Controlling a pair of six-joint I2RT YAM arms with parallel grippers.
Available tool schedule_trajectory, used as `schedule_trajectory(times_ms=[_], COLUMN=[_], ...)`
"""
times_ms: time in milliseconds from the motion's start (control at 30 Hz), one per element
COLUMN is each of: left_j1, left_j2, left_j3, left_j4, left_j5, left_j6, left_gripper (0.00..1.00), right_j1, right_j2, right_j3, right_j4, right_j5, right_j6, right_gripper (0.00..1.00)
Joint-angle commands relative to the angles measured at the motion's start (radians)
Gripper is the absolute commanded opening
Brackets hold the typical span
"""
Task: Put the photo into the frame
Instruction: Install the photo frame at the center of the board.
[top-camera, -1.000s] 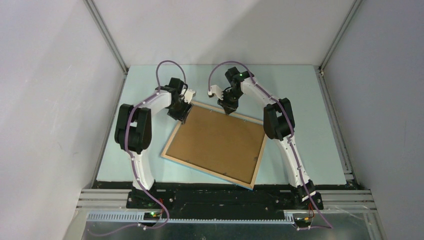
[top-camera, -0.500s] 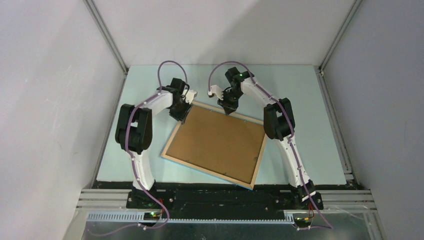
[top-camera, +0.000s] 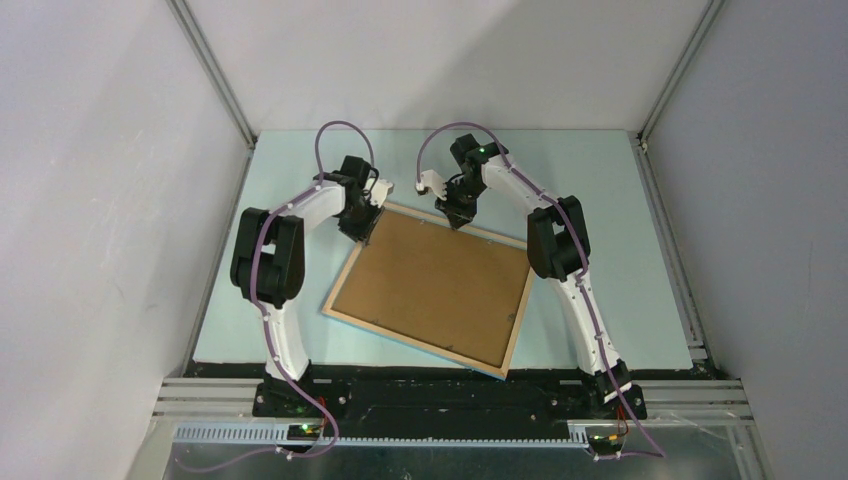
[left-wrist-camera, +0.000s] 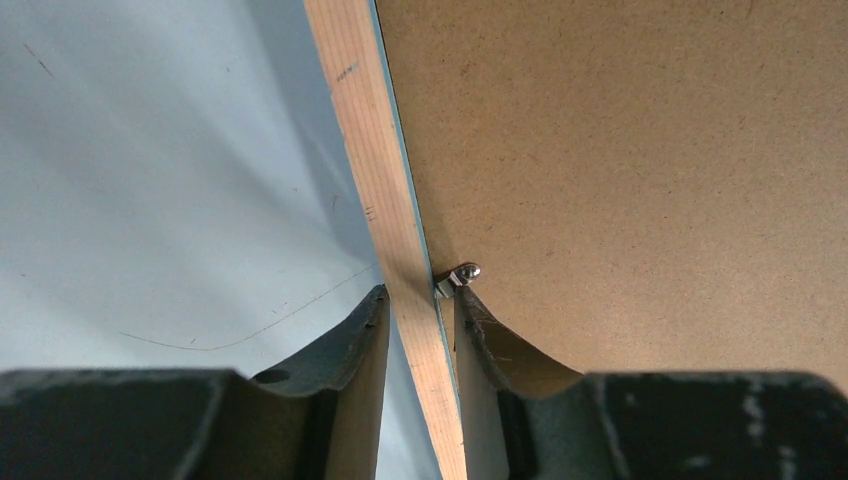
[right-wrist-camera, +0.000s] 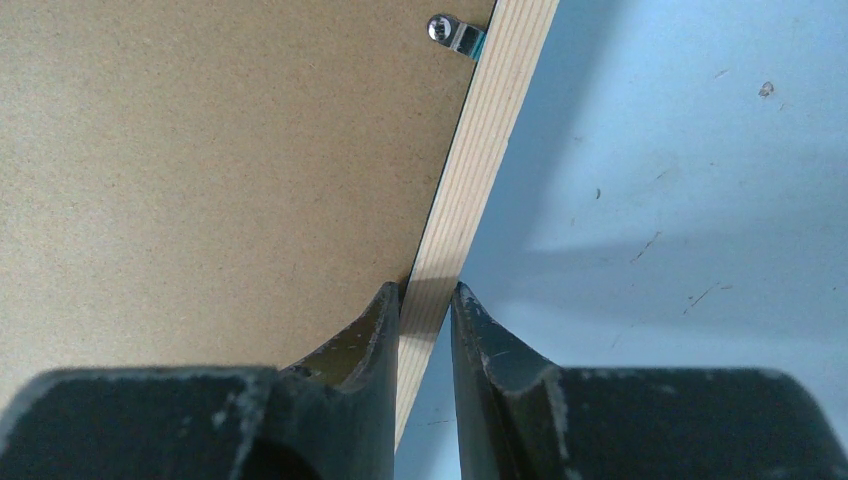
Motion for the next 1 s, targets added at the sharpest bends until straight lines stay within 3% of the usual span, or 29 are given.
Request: schedule_trajectory(times_ms=[0, 300, 367, 467, 567, 633, 800, 900, 967], left_j1=[-0.002, -0.003, -0.003, -0.002, -0.001, 0.000, 0.007, 0.018, 0.028], left_j2=[0.001, -0.005, -0.012, -0.028, -0.046, -0.062, -0.108, -0.132, -0.149], left_j3=[0.034, 0.028, 0.024, 0.010, -0.001, -0.005, -0.016, -0.030, -0.041], left_j4=[0.009, 0.007, 0.007, 0.007, 0.008, 0.006, 0.007, 0.007, 0.006], left_j5=[-0.018, -0.019, -0.018, -0.029, -0.047, -0.050, -0.051, -0.085, -0.076], left_j6=[0.005, 0.005, 0.006, 0.007, 0.008, 0.004, -0.009, -0.023, -0.035], left_gripper=[0.32, 0.33, 0.40, 0.59, 0.70, 0.76, 0.88, 0.98, 0.99], right_j1=[0.020, 0.020, 0.020, 0.020, 0.018, 0.015, 0.005, -0.004, -0.011], right_j2=[-0.025, -0.025, -0.027, -0.032, -0.052, -0.066, -0.099, -0.120, -0.144], right_j3=[-0.021, -0.021, -0.023, -0.034, -0.058, -0.078, -0.112, -0.123, -0.137], right_j4=[-0.019, -0.017, -0.012, 0.001, 0.033, 0.049, 0.057, 0.059, 0.061], right_j5=[-0.030, -0.029, -0.026, -0.021, -0.018, -0.015, -0.007, -0.007, -0.015], right_j6=[-0.034, -0.034, -0.031, -0.014, 0.003, 0.014, 0.032, 0.054, 0.069], right_gripper=[0.00, 0.00, 0.00, 0.00, 0.00, 0.05, 0.30, 0.35, 0.40])
